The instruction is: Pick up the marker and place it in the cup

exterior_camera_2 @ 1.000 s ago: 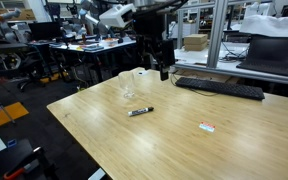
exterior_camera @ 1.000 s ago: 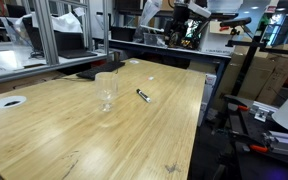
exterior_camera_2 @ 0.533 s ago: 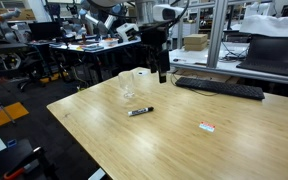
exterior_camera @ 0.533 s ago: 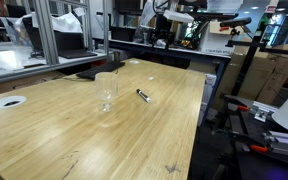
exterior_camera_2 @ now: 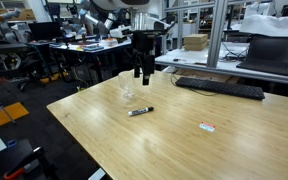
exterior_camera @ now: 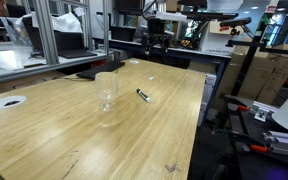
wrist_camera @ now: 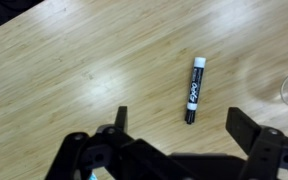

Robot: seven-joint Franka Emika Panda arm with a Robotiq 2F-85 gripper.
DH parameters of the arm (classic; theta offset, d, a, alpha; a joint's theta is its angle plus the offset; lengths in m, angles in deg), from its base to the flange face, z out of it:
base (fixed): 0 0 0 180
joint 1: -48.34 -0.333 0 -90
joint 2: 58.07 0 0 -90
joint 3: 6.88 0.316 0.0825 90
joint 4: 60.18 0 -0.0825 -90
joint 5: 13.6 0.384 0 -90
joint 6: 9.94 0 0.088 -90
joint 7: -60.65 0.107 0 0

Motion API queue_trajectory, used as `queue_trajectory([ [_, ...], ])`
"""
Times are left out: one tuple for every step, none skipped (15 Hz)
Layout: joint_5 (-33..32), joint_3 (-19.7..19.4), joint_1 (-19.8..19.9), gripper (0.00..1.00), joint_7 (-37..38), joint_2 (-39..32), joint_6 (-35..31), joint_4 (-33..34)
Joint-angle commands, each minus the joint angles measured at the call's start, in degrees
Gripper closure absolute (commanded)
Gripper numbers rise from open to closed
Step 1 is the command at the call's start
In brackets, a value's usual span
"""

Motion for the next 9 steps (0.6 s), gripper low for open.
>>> queue_trajectory([
  [5.18,1.28,2.29,0.00,-8.67,-3.14,6.72,5.65],
  [6.60,1.42,2.73,0.00,-10.96,-3.53,7.15,6.47],
  [7.36,1.32,3.15,0.00,-13.14,-3.38,7.09,6.75],
  [5.05,0.38,1.53,0.00,-9.07,-2.70,4.47,4.51],
  [5.72,0.41,1.94,0.00,-10.63,-3.02,4.84,5.27],
  [5.98,0.43,2.18,0.00,-11.37,-3.14,5.05,5.58],
  [6.04,0.46,2.26,0.00,-11.66,-3.17,5.15,5.64],
  [6.05,0.55,2.24,0.00,-11.72,-3.17,5.20,5.64],
  [6.06,0.62,2.22,0.00,-11.72,-3.17,5.22,5.64],
])
